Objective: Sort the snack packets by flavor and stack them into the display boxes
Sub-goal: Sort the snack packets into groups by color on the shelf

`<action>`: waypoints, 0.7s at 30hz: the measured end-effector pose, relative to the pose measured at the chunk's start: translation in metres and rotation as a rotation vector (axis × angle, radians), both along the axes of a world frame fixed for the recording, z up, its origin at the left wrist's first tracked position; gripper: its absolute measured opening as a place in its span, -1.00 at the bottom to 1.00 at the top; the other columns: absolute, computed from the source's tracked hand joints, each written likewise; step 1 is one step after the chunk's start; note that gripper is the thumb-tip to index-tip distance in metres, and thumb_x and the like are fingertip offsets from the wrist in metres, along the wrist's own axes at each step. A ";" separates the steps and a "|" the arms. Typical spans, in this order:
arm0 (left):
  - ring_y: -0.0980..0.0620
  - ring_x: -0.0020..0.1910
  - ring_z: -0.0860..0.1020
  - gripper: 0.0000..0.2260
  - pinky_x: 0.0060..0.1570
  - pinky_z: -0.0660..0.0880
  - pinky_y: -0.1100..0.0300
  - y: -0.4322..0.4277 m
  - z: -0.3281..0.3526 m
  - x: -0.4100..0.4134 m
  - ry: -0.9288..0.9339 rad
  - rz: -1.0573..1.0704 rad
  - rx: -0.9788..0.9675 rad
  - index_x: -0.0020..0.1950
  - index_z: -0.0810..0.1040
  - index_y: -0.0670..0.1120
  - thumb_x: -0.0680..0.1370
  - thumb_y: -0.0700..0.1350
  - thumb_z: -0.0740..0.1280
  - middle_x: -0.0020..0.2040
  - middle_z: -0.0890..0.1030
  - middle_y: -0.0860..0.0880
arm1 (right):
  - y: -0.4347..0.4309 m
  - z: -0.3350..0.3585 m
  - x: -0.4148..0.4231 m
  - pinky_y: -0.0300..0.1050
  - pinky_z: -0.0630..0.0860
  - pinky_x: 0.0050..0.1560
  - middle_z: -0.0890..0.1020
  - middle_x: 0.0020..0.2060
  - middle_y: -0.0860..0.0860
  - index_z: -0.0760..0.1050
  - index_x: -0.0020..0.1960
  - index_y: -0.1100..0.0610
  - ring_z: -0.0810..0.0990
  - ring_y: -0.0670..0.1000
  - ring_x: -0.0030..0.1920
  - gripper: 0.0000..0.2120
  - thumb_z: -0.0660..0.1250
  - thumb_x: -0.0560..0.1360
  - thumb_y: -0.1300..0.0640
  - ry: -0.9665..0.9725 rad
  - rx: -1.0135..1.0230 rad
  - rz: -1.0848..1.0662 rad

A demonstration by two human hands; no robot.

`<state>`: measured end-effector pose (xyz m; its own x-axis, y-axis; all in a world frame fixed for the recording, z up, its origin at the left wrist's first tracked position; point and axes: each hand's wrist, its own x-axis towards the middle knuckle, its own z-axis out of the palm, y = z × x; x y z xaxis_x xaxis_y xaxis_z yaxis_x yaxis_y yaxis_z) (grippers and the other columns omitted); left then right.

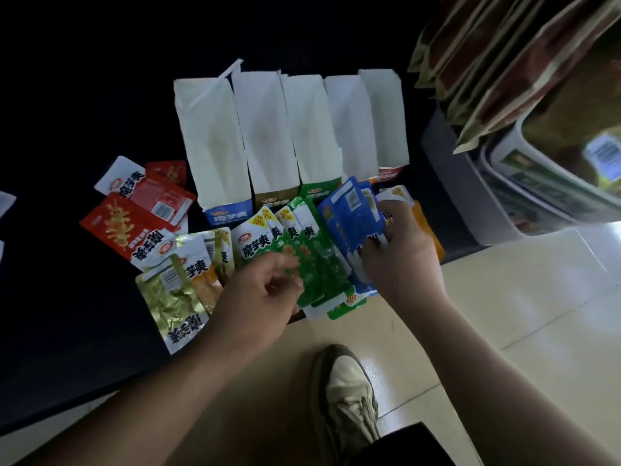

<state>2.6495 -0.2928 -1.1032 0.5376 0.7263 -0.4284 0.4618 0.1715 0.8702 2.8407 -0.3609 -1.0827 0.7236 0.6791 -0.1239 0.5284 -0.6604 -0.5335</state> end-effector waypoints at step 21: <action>-0.22 0.19 0.54 -0.72 0.18 0.45 -0.01 0.042 -0.072 -0.170 0.481 0.182 0.620 0.21 0.69 -0.11 0.50 -0.23 0.47 0.32 0.58 -0.08 | 0.108 -0.025 -0.156 -0.14 0.51 0.18 0.59 0.27 -0.03 0.53 0.38 0.02 0.58 0.00 0.23 -0.66 0.37 0.61 0.04 0.184 0.108 0.621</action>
<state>2.4794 -0.2511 -1.1752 0.2470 0.9662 -0.0731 0.8214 -0.1688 0.5447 2.6843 -0.2531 -1.1074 0.1665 0.9792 -0.1163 0.6880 -0.1998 -0.6976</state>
